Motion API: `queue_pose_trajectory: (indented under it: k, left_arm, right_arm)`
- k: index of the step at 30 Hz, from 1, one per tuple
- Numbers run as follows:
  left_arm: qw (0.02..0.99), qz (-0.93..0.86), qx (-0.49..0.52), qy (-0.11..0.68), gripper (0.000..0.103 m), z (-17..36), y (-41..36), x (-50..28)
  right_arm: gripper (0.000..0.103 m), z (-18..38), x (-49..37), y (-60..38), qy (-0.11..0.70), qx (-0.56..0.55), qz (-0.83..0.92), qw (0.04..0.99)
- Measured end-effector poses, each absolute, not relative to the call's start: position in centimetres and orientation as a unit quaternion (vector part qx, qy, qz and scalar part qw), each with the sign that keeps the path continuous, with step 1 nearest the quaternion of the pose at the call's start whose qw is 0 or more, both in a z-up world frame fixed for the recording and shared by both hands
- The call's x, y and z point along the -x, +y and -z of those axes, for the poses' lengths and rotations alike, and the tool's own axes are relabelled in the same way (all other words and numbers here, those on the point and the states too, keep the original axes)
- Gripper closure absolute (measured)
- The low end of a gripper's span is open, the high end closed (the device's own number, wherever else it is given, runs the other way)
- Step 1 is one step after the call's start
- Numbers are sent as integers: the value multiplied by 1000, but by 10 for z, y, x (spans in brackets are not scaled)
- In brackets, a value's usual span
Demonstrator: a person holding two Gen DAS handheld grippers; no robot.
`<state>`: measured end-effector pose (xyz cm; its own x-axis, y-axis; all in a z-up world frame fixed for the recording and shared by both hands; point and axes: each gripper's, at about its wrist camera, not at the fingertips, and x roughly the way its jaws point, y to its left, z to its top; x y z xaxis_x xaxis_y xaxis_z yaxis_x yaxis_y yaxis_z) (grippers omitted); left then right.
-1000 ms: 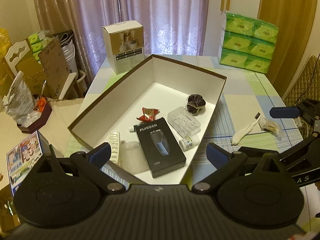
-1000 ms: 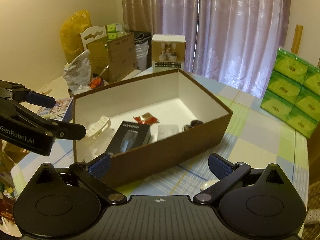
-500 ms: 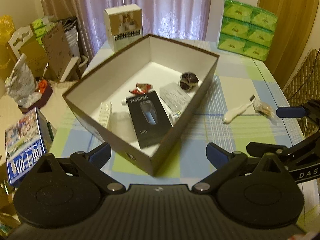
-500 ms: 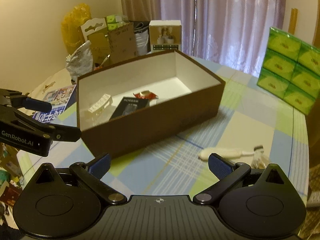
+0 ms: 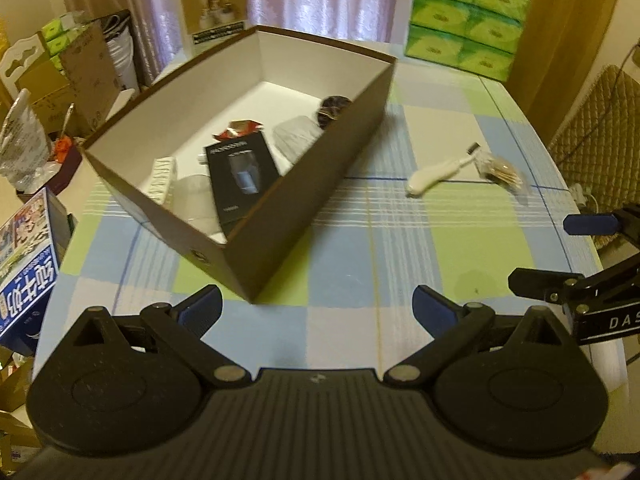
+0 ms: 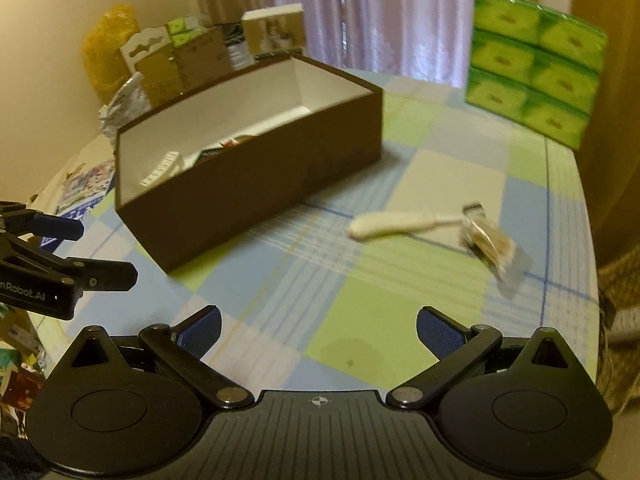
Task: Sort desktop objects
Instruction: 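Withdraw both tools from the box back toward the toothbrush and swabs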
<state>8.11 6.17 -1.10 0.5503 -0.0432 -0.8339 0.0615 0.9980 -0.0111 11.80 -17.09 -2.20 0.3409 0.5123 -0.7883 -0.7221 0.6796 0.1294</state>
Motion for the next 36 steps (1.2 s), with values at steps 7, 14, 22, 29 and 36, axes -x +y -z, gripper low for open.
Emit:
queue_pose_trajectory:
  k: [7,14,22,29,36]
  left_arm:
    - [873,53,-24,484,3,21,36,-88]
    - [868,75,-38,489,3,28,12,-100]
    - [865,101,-56,488,3,39,-15,-122]
    - [865,120,-77,482,3,51,-35,-149]
    - [864,139,-106,472,4,66,-53,-183]
  right_arm:
    - [2,27,-125,-194,440,110,-357,817]
    - [2,31,-132,-211,449,98,-336,823]
    - [2,37,-148,-233,456,82,-298,834]
    - [2,49,-164,-248,459,79,-272,842]
    - [2,60,-187,-253,457,86,-264,845]
